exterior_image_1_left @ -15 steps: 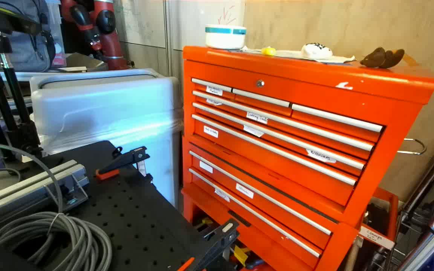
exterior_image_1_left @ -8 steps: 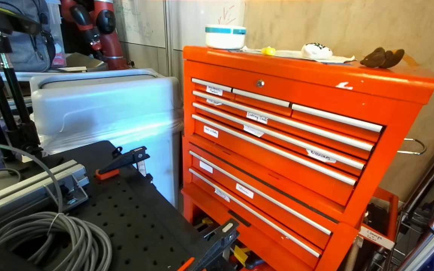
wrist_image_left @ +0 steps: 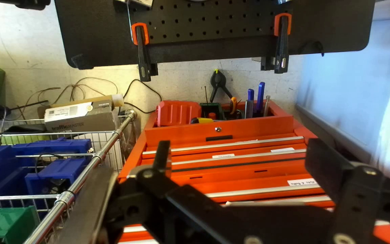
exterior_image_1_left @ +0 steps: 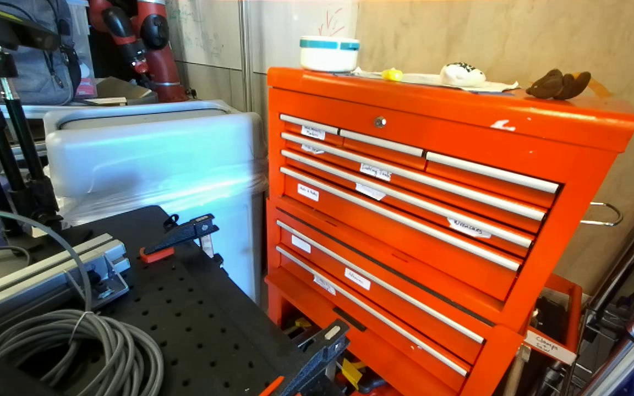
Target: Put the white toy in the bowl
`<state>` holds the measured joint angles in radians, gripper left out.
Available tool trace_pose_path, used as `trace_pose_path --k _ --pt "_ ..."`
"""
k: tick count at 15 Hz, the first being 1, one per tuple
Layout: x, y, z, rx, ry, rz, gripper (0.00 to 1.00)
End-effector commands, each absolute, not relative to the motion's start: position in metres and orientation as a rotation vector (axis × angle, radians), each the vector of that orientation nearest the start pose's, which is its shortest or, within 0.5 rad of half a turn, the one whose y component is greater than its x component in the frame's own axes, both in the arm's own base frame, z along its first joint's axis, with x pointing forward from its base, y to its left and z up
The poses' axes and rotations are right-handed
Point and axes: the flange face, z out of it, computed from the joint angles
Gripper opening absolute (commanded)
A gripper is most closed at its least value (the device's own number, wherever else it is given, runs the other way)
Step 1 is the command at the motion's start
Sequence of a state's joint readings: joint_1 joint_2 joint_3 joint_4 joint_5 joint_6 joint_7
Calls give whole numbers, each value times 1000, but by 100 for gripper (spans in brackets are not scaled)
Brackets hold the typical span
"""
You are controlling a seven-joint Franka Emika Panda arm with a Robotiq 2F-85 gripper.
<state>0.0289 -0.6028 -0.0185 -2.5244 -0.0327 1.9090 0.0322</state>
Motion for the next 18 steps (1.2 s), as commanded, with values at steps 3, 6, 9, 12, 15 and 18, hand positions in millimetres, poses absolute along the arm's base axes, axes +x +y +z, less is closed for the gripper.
trace_pose_path --k 3,6,9,12,15,18 --pt "365 1 478 -3162 12 20 100" --pt "365 1 478 -3162 12 20 100" --pt "365 1 478 -3162 12 20 100" --pt "365 1 478 -3162 12 20 100" --pt "383 2 472 -3167 97 -26 100" --pt "412 4 457 -3164 227 -159 100"
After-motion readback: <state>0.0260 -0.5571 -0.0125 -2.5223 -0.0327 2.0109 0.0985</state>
